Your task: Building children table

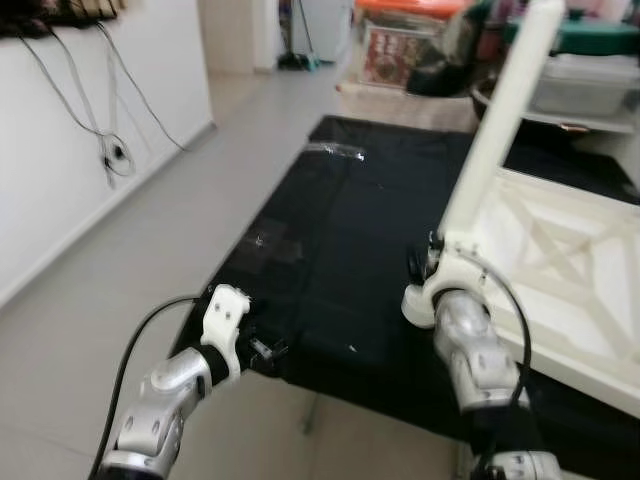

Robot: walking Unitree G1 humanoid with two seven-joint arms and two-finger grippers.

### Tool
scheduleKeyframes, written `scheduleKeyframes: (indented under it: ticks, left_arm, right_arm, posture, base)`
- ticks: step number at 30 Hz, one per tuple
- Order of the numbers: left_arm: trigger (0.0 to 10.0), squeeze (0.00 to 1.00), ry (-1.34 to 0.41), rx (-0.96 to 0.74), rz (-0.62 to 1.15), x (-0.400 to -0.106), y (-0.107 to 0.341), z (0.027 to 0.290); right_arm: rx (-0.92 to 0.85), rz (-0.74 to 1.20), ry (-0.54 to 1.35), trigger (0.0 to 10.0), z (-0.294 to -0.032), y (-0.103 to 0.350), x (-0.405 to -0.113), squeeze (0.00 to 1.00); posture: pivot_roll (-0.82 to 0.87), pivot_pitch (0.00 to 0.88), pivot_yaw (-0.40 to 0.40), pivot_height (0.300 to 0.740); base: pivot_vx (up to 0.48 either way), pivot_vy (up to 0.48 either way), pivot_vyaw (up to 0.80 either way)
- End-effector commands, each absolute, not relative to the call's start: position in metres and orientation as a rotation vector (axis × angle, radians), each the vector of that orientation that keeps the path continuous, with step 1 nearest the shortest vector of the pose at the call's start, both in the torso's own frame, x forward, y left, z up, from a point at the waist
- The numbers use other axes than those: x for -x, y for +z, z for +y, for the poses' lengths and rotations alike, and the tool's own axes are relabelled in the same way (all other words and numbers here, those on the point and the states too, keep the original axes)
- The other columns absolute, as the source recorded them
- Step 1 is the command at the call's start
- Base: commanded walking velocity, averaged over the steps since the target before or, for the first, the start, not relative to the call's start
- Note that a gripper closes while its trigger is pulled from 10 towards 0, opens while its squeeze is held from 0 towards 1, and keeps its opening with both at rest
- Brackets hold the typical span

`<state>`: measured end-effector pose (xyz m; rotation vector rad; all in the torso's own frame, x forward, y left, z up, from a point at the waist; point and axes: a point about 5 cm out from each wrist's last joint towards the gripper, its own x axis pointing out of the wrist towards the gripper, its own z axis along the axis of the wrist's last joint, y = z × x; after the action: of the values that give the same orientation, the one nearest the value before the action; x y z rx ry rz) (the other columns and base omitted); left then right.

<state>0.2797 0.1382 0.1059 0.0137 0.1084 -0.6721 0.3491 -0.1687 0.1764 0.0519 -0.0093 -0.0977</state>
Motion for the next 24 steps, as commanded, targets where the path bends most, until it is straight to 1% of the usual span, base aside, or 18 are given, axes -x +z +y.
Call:
scheduleKeyframes:
  ticks: [1, 3, 4, 7, 8, 9, 10, 12, 13, 14, 16, 17, 18, 19, 20, 21, 22, 24]
  left_arm:
    - [10.0, 0.00, -0.673, -0.011, 0.130, -0.278, 0.102, 0.138]
    - [10.0, 0.00, -0.675, -0.012, 0.132, -0.277, 0.101, 0.139]
    - [10.0, 0.00, -0.675, -0.012, 0.132, -0.277, 0.101, 0.139]
    - [10.0, 0.00, -0.676, -0.014, 0.136, -0.276, 0.100, 0.140]
    - [10.0, 0.00, -0.676, -0.014, 0.136, -0.276, 0.100, 0.140]
    - [10.0, 0.00, -0.675, -0.016, 0.138, -0.276, 0.099, 0.140]
    - [10.0, 0.00, -0.676, -0.016, 0.138, -0.277, 0.099, 0.139]
    - [10.0, 0.00, -0.678, -0.014, 0.130, -0.280, 0.102, 0.136]
    - [10.0, 0.00, -0.679, -0.012, 0.126, -0.280, 0.103, 0.135]
    - [10.0, 0.00, -0.679, -0.012, 0.126, -0.280, 0.103, 0.135]
    - [10.0, 0.00, -0.682, -0.012, 0.127, -0.279, 0.103, 0.135]
    - [10.0, 0.00, -0.682, -0.012, 0.127, -0.279, 0.103, 0.135]
    - [10.0, 0.00, -0.686, -0.015, 0.133, -0.276, 0.101, 0.135]
    - [10.0, 0.00, -0.692, -0.016, 0.147, -0.272, 0.097, 0.136]
    - [10.0, 0.00, -0.692, -0.016, 0.147, -0.272, 0.097, 0.136]
    - [10.0, 0.00, -0.693, -0.016, 0.150, -0.270, 0.097, 0.136]
    - [10.0, 0.00, -0.694, -0.013, 0.151, -0.270, 0.096, 0.135]
    - [10.0, 0.00, -0.697, -0.010, 0.152, -0.269, 0.096, 0.134]
  right_arm:
    - [-0.144, -0.003, 0.044, 10.0, -0.161, 0.180, -0.350, 0.00]
    - [-0.213, -0.055, 0.303, 10.0, -0.146, 0.192, -0.345, 0.00]
    - [-0.213, -0.055, 0.303, 10.0, -0.146, 0.192, -0.345, 0.00]
    - [-0.168, -0.090, 0.579, 10.0, -0.127, 0.192, -0.328, 0.00]
    - [-0.168, -0.090, 0.579, 10.0, -0.127, 0.192, -0.328, 0.00]
    - [-0.161, -0.081, 0.651, 10.0, -0.122, 0.186, -0.322, 0.00]
    - [-0.143, -0.064, 0.723, 9.6, -0.115, 0.178, -0.316, 0.00]
    - [-0.111, -0.044, 0.822, 2.5, -0.106, 0.166, -0.306, 0.00]
    - [-0.099, -0.036, 0.827, 0.0, -0.102, 0.161, -0.303, 0.00]
    - [-0.099, -0.036, 0.827, 0.0, -0.102, 0.161, -0.303, 0.00]
    - [0.040, -0.054, 0.608, 0.0, -0.109, 0.150, -0.317, 0.00]
    - [0.040, -0.054, 0.608, 0.0, -0.109, 0.150, -0.317, 0.00]
    - [0.074, -0.012, 0.395, 0.0, -0.123, 0.144, -0.329, 0.00]
    - [0.024, 0.180, -0.180, 0.0, -0.177, 0.122, -0.339, 0.00]
    - [0.024, 0.180, -0.180, 0.0, -0.177, 0.122, -0.339, 0.00]
    - [0.014, 0.244, -0.340, 0.0, -0.193, 0.113, -0.336, 0.00]
    - [0.007, 0.240, -0.453, 0.0, -0.206, 0.111, -0.330, 0.00]
    - [0.007, 0.189, -0.553, 0.0, -0.217, 0.112, -0.321, 0.00]
  posture:
    - [0.07, 0.000, -0.087, 0.740]
    - [0.07, 0.000, -0.088, 0.740]
    - [0.07, 0.000, -0.088, 0.740]
    - [0.07, 0.000, -0.087, 0.740]
    - [0.07, 0.000, -0.087, 0.740]
    - [0.06, 0.000, -0.088, 0.740]
    - [0.07, 0.000, -0.089, 0.740]
    - [0.07, 0.000, -0.093, 0.740]
    - [0.08, 0.000, -0.096, 0.740]
    - [0.08, 0.000, -0.096, 0.740]
    - [0.09, 0.000, -0.096, 0.740]
    - [0.09, 0.000, -0.096, 0.740]
    - [0.08, 0.000, -0.093, 0.740]
    - [0.08, 0.000, -0.093, 0.740]
    - [0.08, 0.000, -0.093, 0.740]
    - [0.08, 0.000, -0.093, 0.740]
    - [0.08, 0.000, -0.092, 0.740]
    - [0.08, 0.000, -0.092, 0.740]
  base:
    - [0.000, 0.000, 0.00]
    - [0.000, 0.000, 0.00]
    - [0.000, 0.000, 0.00]
    - [0.000, 0.000, 0.00]
    - [0.000, 0.000, 0.00]
    - [0.000, 0.000, 0.00]
    - [0.000, 0.000, 0.00]
    - [0.000, 0.000, 0.00]
    - [0.000, 0.000, 0.00]
    - [0.000, 0.000, 0.00]
    - [0.000, 0.000, 0.00]
    - [0.000, 0.000, 0.00]
    - [0.000, 0.000, 0.00]
    - [0.000, 0.000, 0.00]
    - [0.000, 0.000, 0.00]
    - [0.000, 0.000, 0.00]
    - [0.000, 0.000, 0.00]
    - [0.000, 0.000, 0.00]
